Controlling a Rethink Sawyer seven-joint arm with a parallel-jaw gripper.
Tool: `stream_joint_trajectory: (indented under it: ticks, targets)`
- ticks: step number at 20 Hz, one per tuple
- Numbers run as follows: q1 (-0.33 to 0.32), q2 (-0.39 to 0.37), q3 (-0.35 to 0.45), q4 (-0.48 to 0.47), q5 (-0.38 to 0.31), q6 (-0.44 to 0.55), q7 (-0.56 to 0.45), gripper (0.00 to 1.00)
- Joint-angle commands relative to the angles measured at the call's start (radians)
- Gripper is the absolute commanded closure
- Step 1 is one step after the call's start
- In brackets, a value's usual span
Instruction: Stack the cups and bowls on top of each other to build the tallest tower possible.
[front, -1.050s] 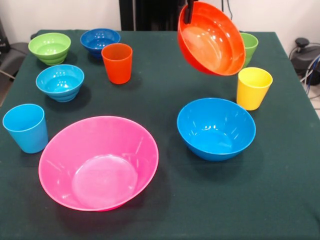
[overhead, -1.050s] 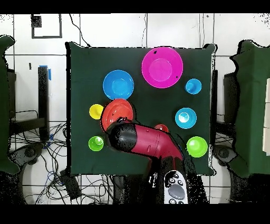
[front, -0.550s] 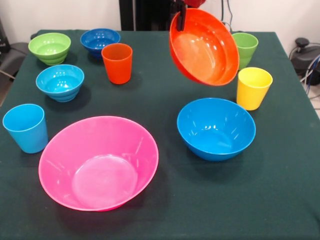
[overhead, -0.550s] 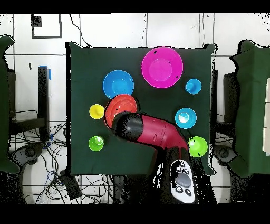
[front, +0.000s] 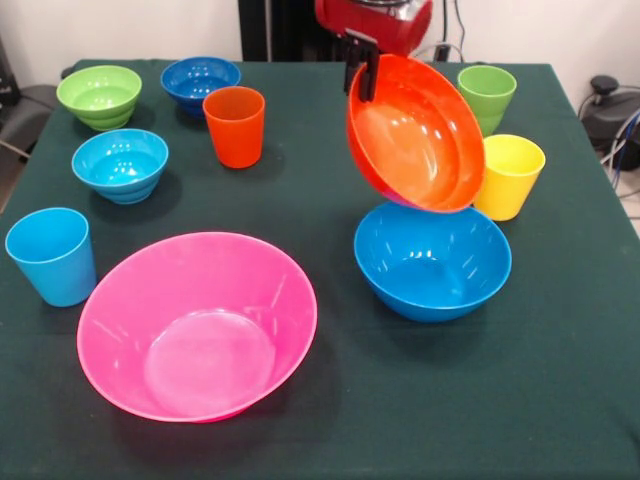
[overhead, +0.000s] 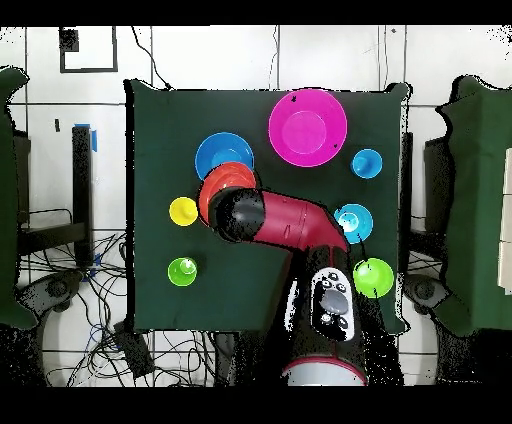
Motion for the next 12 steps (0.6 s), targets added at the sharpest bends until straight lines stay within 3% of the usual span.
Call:
stream_joint_trajectory:
  ticks: [1, 12]
  targets:
    - [0.058, 0.082, 0.007, -0.154, 0.003, 0.077, 0.148, 1.0]
    - [0.102, 0.1, -0.058, -0.179, 0.035, 0.058, 0.187, 1.0]
